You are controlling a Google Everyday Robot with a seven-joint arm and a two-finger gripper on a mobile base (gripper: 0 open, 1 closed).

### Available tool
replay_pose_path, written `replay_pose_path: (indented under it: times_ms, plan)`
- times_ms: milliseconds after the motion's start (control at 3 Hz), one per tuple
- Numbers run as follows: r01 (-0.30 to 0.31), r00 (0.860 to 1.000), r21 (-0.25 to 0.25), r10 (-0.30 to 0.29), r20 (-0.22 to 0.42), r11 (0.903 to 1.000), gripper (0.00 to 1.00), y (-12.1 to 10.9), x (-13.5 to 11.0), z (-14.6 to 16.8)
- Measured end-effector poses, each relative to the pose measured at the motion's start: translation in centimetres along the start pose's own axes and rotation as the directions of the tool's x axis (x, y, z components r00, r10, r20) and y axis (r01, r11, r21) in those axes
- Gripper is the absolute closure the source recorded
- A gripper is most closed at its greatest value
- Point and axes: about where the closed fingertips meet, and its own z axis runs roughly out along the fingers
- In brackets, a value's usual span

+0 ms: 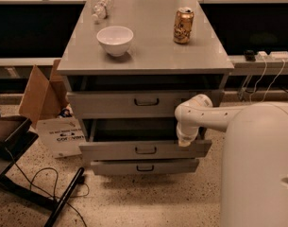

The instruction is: Open middle drawer

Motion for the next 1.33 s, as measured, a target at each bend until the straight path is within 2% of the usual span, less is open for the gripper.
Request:
replay_pose_path:
  times_ms: [333,667,1000,1333]
  plan:
    - [0.000,1.000,0.000,0.000,0.000,1.0000,0.44,0.0,0.0,0.0]
    - [0.013,1.000,0.031,-0.014,0.018,0.9994,0.13,0.0,-0.5,-1.1]
    - [0.038,0.999,0.101,-0.036,-0.023,0.9942,0.00,0.0,-1.1,-5.5]
    - [0.036,0.999,0.110,-0.033,-0.023,0.9933,0.00,-0.2,-1.0,-6.1]
